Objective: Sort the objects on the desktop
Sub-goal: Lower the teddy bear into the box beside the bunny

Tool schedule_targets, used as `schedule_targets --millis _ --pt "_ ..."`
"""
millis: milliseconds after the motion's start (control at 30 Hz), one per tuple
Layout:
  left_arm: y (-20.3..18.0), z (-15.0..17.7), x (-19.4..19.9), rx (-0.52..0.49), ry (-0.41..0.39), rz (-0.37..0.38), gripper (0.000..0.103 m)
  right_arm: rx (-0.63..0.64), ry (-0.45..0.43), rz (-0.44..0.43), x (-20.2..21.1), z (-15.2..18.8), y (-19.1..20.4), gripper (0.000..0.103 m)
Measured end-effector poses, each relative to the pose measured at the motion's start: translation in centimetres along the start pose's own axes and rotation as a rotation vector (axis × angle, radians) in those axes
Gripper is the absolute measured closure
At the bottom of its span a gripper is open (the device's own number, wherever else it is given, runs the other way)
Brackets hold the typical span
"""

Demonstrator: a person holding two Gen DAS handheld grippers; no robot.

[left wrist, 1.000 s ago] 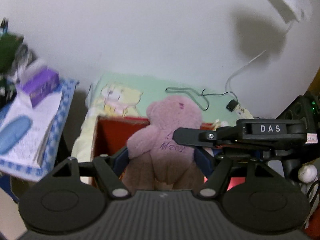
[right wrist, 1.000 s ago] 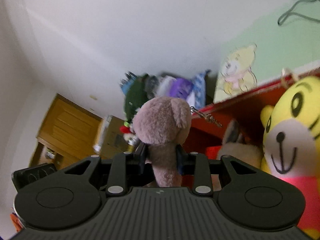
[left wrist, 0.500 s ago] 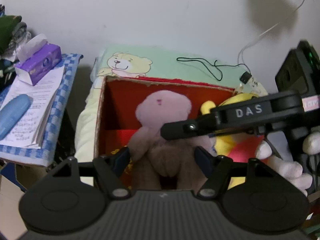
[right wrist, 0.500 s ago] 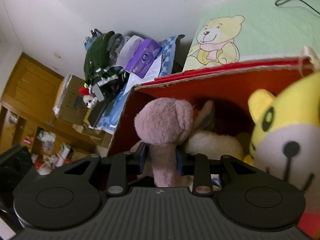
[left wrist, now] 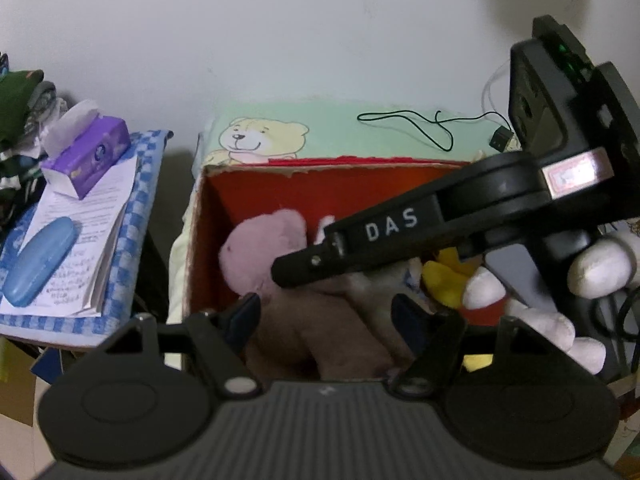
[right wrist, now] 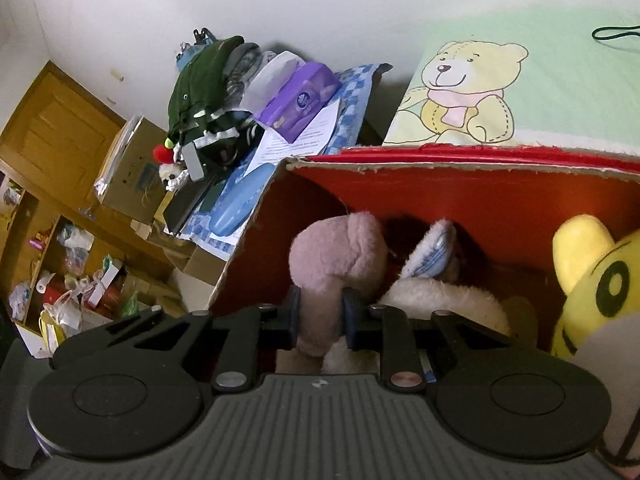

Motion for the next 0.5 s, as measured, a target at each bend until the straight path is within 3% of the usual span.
schedule_targets --millis 300,500 --pt "0.0 -0.1 -1.4 0.017 0.042 -0.035 0.035 -0.079 0.013 -0.077 0.5 0.4 -1.0 0.08" --pt "0.4 0.0 -2.0 0.024 0.067 -0.063 0.032 -0.034 0.037 -0.069 0.5 0.7 -0.1 0.079"
Point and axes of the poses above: each gripper's, at about its wrist camera, not at the fingertips, and x roughly against the way its jaws point, y to its left, z to its underside, the point moved 6 cm from there along -x, roughly the way its jaws point, and after that the axes turned 3 degrees about x, right-handed, at the moved point
